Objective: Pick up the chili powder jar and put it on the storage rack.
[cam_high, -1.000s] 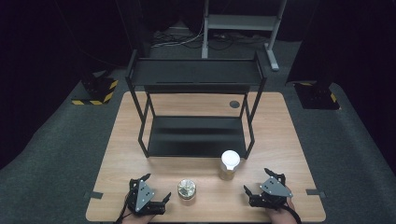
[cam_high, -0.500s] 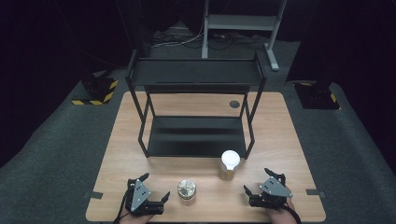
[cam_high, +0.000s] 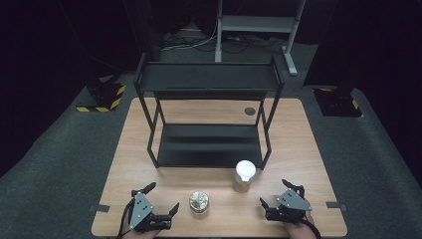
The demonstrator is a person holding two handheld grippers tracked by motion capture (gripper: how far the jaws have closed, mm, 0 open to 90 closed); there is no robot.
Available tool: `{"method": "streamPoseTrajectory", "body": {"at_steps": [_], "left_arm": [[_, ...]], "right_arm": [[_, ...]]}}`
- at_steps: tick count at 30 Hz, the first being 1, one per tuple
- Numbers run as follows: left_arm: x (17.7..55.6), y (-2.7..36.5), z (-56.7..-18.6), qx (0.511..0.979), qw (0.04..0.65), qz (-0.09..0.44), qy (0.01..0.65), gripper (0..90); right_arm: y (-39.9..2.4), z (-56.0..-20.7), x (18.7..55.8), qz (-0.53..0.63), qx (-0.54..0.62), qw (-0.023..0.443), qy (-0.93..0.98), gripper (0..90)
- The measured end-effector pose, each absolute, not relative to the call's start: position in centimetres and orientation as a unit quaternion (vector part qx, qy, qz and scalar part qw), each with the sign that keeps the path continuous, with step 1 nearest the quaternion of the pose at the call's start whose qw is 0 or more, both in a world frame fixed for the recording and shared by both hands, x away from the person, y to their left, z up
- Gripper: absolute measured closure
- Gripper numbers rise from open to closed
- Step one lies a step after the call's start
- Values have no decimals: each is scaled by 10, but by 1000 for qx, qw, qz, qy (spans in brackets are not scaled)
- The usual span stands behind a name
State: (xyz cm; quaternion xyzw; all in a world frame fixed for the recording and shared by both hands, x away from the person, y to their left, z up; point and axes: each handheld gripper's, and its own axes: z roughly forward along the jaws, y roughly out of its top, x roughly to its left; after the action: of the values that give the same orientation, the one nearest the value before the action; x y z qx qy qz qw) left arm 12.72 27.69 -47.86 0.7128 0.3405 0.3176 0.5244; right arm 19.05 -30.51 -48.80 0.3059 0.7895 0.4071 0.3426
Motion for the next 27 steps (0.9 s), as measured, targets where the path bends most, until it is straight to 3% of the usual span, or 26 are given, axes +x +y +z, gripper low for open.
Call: {"method": "streamPoseTrajectory", "body": {"at_steps": [27], "left_arm": [[124,258,-472,707,573,295,291,3]], "right_arm": [[-304,-488,190,403,301,343,793,0]]}}
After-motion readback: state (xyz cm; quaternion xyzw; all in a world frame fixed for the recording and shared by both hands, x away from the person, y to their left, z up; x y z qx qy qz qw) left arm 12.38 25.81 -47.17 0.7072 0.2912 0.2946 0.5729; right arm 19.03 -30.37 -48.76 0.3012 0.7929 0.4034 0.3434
